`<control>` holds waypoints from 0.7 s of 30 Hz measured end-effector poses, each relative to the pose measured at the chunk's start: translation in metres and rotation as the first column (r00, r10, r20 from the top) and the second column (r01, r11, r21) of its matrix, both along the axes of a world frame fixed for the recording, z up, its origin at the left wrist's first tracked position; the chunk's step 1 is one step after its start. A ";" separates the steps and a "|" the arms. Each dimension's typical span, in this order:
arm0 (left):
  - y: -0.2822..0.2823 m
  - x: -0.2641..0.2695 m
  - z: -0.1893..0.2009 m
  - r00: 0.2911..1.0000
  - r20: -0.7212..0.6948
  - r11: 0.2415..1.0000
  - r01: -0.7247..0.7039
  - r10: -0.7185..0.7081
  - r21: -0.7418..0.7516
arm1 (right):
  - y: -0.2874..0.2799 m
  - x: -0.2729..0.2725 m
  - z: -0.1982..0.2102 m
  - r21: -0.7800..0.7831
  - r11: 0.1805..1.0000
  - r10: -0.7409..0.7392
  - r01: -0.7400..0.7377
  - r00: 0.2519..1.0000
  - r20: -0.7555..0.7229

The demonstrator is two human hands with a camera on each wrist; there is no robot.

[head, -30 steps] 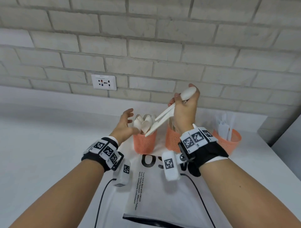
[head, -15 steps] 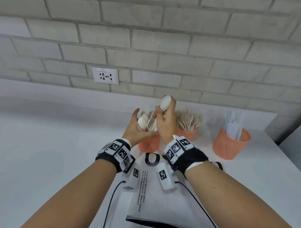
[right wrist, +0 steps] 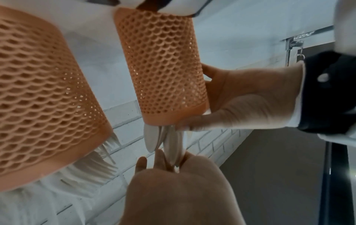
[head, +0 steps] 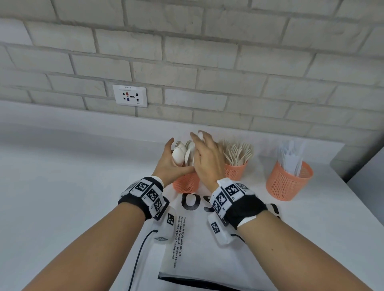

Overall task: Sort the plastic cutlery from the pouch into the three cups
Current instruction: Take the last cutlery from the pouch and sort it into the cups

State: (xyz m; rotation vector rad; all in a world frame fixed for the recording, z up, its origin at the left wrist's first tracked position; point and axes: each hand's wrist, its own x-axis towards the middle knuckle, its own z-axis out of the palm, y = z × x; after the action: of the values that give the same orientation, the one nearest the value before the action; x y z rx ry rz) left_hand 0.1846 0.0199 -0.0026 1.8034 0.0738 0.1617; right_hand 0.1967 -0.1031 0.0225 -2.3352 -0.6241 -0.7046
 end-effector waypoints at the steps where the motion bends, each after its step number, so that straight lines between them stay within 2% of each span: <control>1: 0.000 0.000 0.000 1.000 0.004 1.000 0.000 0.000 0.001 | -0.001 -0.002 0.001 0.001 1.000 0.000 0.000 1.000 -0.020; 4: 0.000 -0.001 0.001 1.000 0.003 1.000 0.007 -0.007 0.010 | -0.001 -0.005 0.002 -0.037 0.999 0.031 -0.033 0.996 -0.079; 10: 0.000 -0.002 0.002 1.000 -0.008 1.000 -0.003 0.003 0.031 | 0.001 -0.011 0.007 -0.058 0.998 -0.010 0.001 0.990 -0.144; 12: 0.001 -0.001 0.002 1.000 -0.009 0.999 -0.014 0.014 0.042 | 0.000 -0.010 0.010 -0.182 0.983 -0.059 0.028 0.984 -0.167; 15: -0.001 0.000 0.002 1.000 0.009 0.997 -0.030 0.029 0.074 | -0.003 -0.012 0.008 -0.399 0.917 -0.108 0.026 0.977 -0.185; 18: 0.001 0.000 0.004 1.000 -0.001 0.991 0.002 -0.002 0.130 | -0.004 -0.016 0.010 -0.452 0.892 -0.130 -0.013 0.950 -0.285; 21: 0.004 -0.010 0.014 0.999 -0.043 0.974 0.029 -0.020 0.223 | -0.009 -0.024 0.025 -0.438 0.894 -0.103 -0.092 0.911 -0.400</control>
State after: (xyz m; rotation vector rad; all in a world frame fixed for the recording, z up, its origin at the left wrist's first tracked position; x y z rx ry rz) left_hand 0.1742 0.0236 0.0116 2.0319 0.0638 0.1197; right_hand 0.1727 -0.1124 0.0472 -2.7953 -0.6305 -0.0381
